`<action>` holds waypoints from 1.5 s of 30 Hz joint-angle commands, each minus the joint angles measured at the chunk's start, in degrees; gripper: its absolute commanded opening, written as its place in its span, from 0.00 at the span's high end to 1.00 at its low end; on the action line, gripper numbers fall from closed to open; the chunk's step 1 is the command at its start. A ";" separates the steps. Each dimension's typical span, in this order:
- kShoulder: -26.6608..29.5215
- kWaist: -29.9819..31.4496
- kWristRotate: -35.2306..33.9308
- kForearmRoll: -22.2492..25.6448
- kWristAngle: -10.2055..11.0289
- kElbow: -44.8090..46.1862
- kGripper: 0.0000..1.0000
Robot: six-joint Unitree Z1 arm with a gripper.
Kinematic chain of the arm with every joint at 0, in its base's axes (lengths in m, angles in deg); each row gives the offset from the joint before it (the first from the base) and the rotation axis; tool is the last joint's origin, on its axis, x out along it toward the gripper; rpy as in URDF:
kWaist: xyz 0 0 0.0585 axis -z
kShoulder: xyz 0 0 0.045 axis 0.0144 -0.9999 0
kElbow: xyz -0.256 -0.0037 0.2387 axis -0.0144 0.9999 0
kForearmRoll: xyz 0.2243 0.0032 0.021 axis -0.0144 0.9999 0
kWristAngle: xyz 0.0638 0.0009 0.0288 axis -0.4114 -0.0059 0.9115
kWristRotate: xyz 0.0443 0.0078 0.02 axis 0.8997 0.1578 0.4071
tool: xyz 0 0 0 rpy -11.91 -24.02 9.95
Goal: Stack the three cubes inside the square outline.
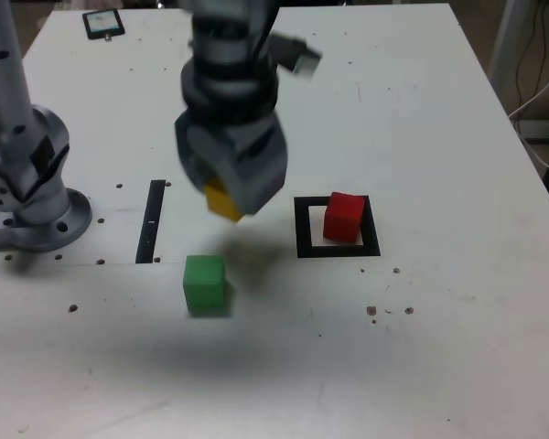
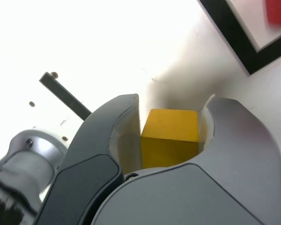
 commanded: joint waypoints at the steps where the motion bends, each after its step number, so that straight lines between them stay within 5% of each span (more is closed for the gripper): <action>1: -1.96 -1.63 -2.14 2.92 0.60 -10.00 0.78; 16: -17.00 -8.14 -12.42 18.70 0.46 -39.44 0.78; 38: -21.45 -7.27 -14.20 17.80 -0.74 -37.58 0.76; 45: -22.43 -7.28 -14.20 14.12 -1.42 -33.20 0.76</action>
